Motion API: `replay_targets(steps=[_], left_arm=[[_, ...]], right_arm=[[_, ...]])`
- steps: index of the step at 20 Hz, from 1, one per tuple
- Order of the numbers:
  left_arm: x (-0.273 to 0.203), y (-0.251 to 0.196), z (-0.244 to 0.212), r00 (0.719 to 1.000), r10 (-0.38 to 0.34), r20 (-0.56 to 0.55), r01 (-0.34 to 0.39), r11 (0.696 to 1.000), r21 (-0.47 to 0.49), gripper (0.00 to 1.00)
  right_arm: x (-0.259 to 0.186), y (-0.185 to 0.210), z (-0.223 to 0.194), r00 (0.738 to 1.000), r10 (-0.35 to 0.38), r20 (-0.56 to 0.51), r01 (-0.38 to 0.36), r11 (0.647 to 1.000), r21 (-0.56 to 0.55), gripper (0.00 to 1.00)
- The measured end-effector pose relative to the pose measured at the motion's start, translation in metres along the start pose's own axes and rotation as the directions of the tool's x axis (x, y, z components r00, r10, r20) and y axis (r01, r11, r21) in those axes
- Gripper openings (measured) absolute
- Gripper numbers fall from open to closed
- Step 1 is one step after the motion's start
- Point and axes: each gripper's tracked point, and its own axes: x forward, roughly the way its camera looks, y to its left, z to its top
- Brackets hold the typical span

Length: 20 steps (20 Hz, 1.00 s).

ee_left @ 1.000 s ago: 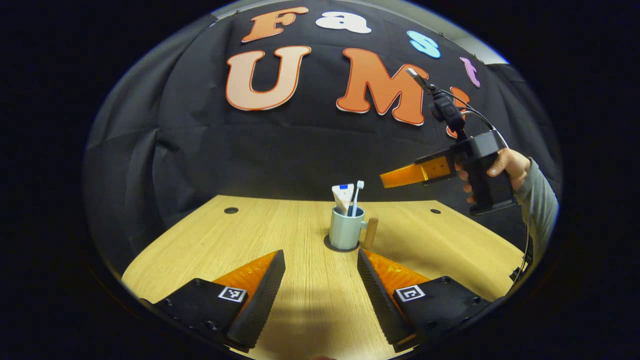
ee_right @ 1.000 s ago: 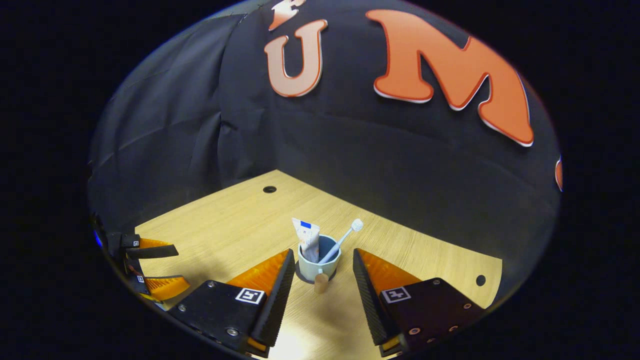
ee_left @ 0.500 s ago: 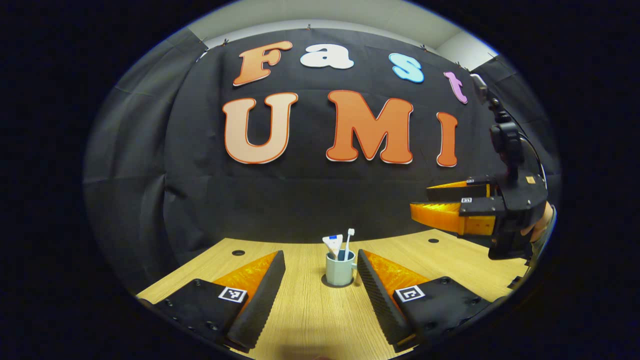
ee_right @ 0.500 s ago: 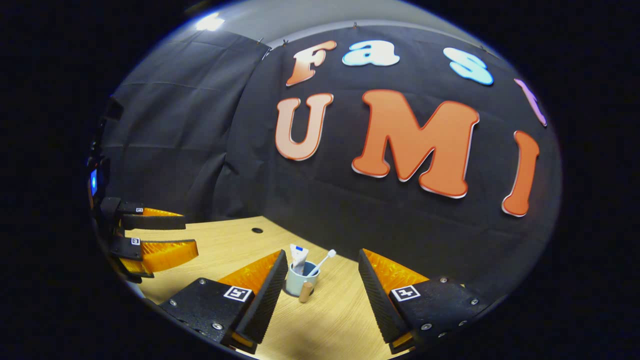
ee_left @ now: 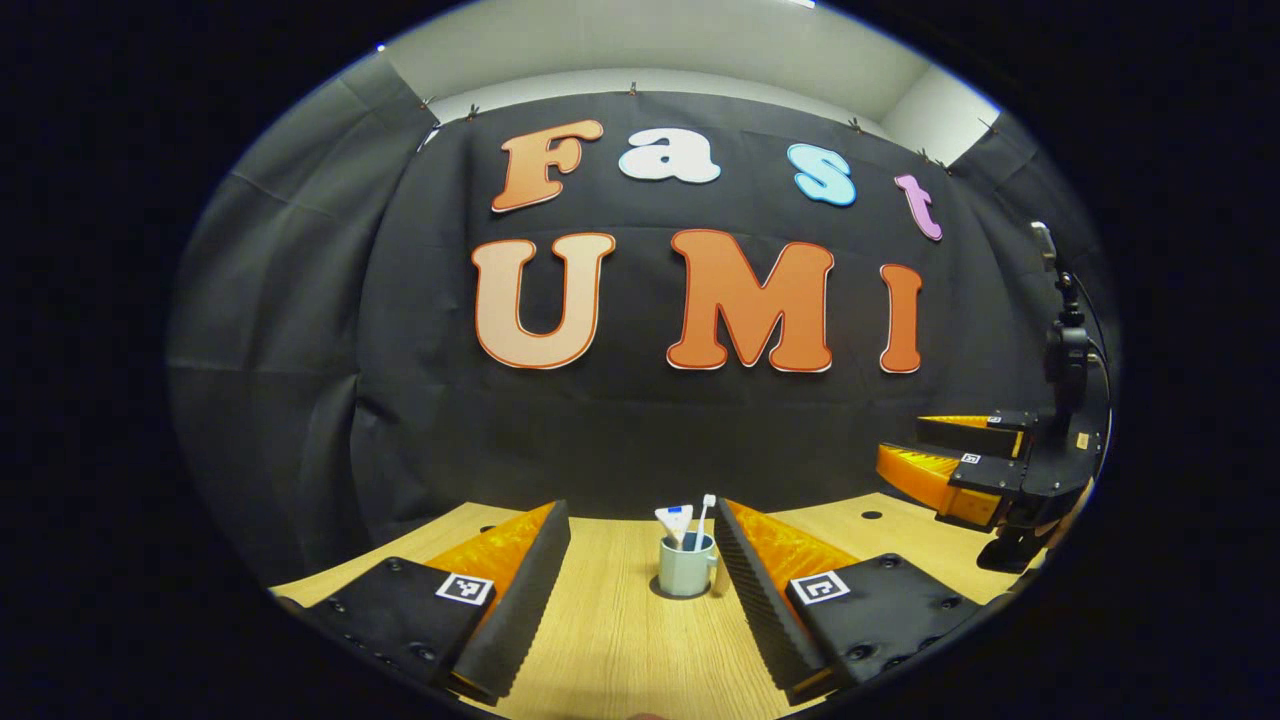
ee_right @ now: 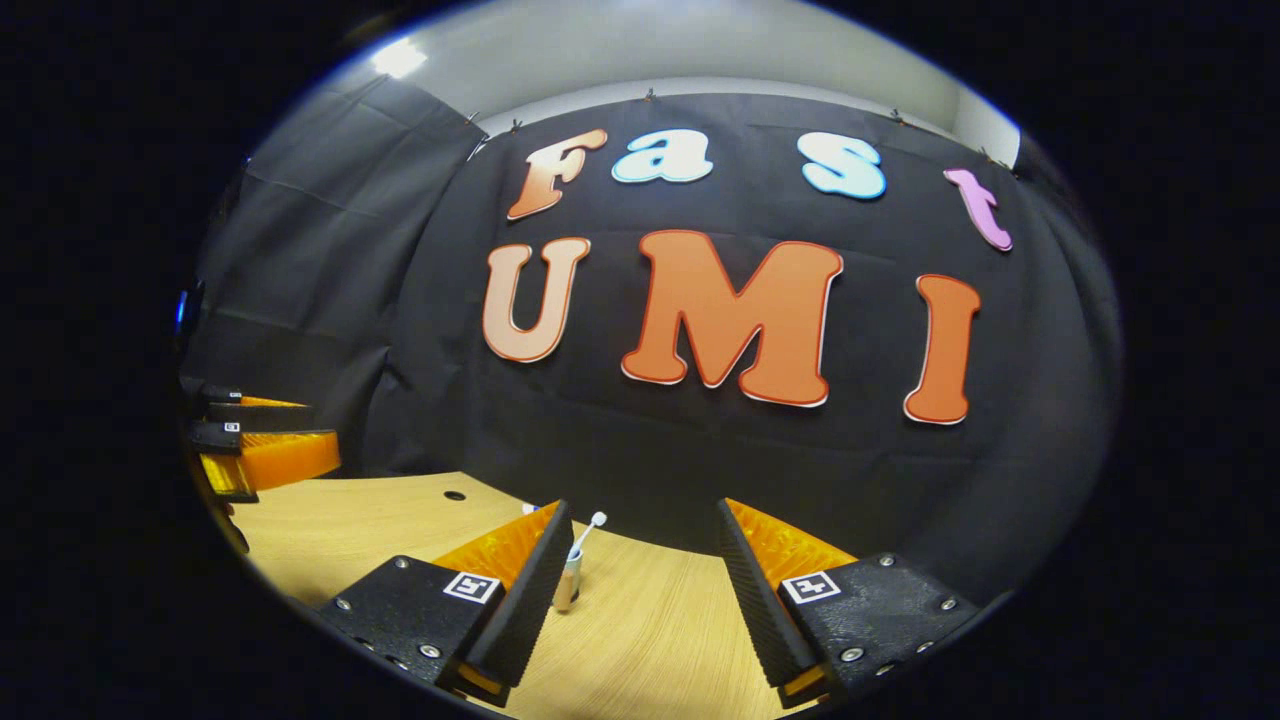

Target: Put the toothbrush and toothpaste on the desktop into the cup, then pick up the cup and place it on the coaster on the desktop.

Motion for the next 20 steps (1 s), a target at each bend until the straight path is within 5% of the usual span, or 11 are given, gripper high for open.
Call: replay_targets(steps=[8,20], left_arm=[[0.009,0.006,-0.005,0.998,0.047,0.029,-0.047,0.999,-0.012,0.91],[0.021,-0.015,-0.014,1.000,0.007,0.029,-0.007,1.000,0.010,0.92]], right_arm=[[-0.018,-0.007,-0.009,0.999,-0.047,0.012,0.047,0.999,-0.004,0.87],[-0.015,-0.023,-0.003,0.992,-0.105,0.069,0.107,0.994,-0.014,0.87]])
